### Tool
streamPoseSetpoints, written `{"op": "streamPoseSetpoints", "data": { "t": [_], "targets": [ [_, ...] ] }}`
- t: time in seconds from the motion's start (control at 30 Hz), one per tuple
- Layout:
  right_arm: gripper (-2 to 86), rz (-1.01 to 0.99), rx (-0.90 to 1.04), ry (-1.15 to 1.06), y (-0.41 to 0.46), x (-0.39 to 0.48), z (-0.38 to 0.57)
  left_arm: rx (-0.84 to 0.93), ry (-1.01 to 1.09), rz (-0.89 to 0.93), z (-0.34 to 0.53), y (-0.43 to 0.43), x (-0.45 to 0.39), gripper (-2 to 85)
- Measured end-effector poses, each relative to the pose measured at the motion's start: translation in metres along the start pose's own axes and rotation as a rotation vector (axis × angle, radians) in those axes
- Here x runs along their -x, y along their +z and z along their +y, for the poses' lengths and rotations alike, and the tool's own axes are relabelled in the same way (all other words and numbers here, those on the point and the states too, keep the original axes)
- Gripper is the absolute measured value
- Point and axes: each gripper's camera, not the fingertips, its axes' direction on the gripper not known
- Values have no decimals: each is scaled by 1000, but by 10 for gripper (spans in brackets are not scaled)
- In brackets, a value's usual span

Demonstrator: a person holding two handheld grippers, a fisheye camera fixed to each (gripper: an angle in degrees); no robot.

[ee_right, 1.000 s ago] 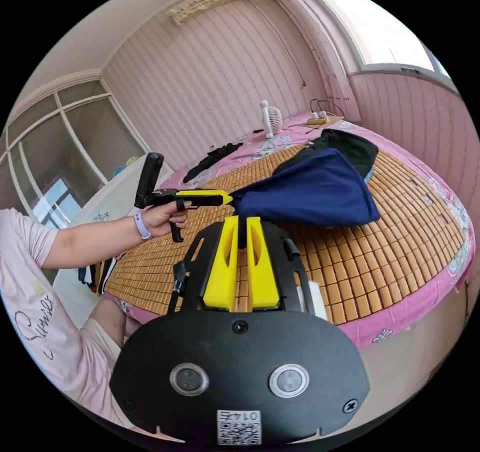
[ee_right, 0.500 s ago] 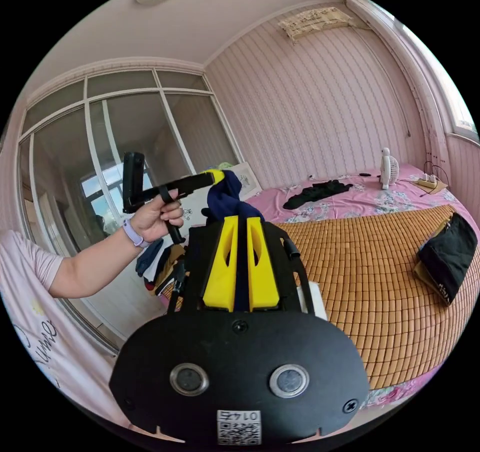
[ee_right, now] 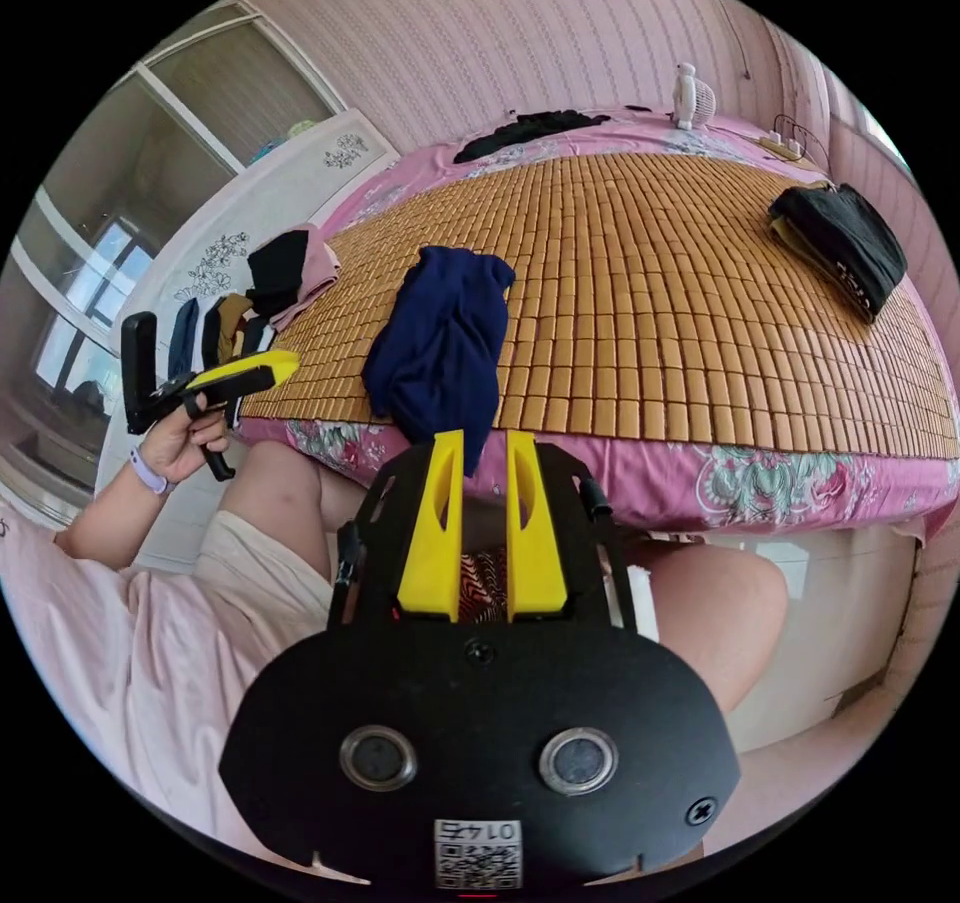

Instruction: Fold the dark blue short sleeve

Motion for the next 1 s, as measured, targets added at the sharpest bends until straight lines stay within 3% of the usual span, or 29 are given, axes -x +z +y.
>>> {"op": "streamPoseSetpoints", "data": {
  "t": [0.17, 0.33, 0.4, 0.5, 0.67, 0.8, 1.0],
  "targets": [
    [87, -23, 49, -100, 32, 22, -28, 28, -184, -61, 64, -12, 56, 57],
    [174, -122, 128, -160, 94, 68, -70, 48, -239, -93, 79, -3, 81, 66],
    [164, -169, 164, -140, 113, 74, -83, 58, -239, -95, 78, 2, 86, 70],
    [62, -149, 204, -103, 134, 69, -101, 64, -240, -99, 74, 7, 96, 76],
    [18, -228, 61, -66, 83, 18, -114, 56, -212, -139, 66, 10, 111, 104],
    [13, -205, -120, 124, 12, -68, -98, 64, -180, -161, 56, 26, 119, 116],
    [8, -73, -96, 240, -8, -125, -65, 225, -126, -179, 44, 70, 124, 44]
  ]
}}
